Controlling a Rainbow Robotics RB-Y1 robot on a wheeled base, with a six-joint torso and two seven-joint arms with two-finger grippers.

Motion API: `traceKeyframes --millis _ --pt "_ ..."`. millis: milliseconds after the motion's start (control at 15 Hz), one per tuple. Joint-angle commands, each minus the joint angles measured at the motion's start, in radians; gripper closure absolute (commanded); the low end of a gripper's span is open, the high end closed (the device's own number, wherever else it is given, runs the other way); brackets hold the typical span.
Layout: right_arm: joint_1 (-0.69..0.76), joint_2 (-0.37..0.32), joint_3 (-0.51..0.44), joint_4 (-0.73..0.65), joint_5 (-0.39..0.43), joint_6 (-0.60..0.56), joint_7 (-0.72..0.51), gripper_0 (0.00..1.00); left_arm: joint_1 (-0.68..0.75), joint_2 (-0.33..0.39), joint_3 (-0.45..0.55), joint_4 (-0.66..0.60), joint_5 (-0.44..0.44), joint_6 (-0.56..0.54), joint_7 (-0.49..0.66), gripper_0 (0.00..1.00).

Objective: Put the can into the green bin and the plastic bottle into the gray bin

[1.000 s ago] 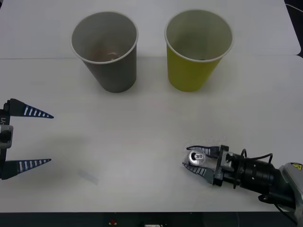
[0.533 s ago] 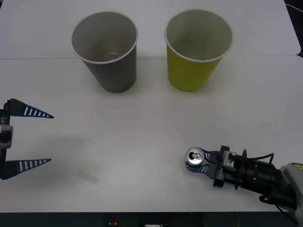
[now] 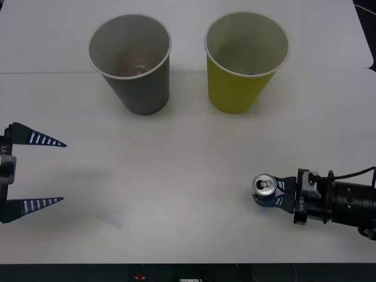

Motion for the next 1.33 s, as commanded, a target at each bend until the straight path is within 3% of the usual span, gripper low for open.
traceKeyframes --millis 67,200,800,1333 --pt "0.058 0.0 -0.062 -0.189 0.076 -0.019 -0.134 1.0 0.0 0.0 0.0 0.0 0.0 0.0 0.0 0.0" --pt "0.114 0.0 -0.091 -0.353 0.116 -0.019 -0.246 1.0 0.0 0.0 0.0 0.0 0.0 0.0 0.0 0.0" --pt "0.171 -0.011 -0.18 -0.784 0.305 -0.069 -0.604 1.0 0.0 0.0 0.0 0.0 0.0 0.0 0.0 0.0" --pt "0.183 -0.227 -0.19 -0.997 0.314 -0.069 -0.884 1.0 0.0 0.0 0.0 0.0 0.0 0.0 0.0 0.0"
